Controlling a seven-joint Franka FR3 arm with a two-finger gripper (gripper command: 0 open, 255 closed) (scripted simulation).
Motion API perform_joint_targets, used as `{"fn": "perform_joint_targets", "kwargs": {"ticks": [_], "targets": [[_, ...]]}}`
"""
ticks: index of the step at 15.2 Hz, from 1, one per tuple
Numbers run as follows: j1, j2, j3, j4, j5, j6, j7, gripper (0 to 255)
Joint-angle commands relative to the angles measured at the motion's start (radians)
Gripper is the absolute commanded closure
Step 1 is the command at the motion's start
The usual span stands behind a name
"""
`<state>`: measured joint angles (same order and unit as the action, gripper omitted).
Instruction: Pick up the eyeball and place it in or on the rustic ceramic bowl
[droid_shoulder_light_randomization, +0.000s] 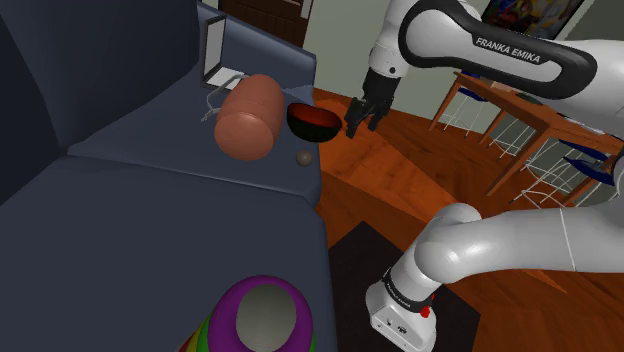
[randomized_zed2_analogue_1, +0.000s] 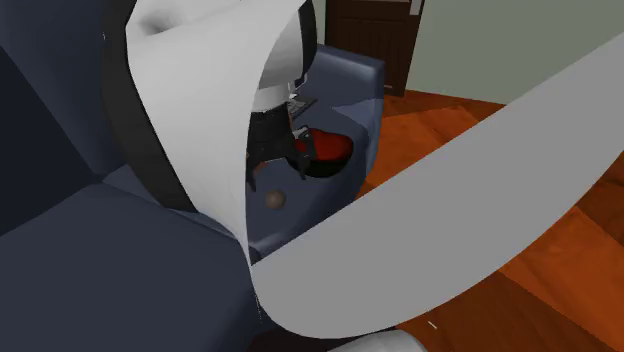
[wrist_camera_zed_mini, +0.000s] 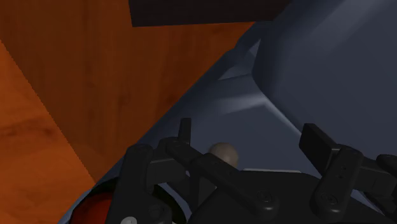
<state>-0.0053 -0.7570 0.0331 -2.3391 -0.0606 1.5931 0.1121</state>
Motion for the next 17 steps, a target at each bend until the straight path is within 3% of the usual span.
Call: {"fn": "perform_joint_targets", "kwargs": {"ticks": [1, 9, 17], "targets": [[0.000, 0.000, 0.000, 0.000, 0.000, 0.000, 0.000, 0], [-0.013, 0.239, 0.058, -0.023, -0.080, 0.245, 0.048, 0], [-0.043, 0.531, 0.111, 0.047, -0.214, 0.437, 0.137, 0]]}}
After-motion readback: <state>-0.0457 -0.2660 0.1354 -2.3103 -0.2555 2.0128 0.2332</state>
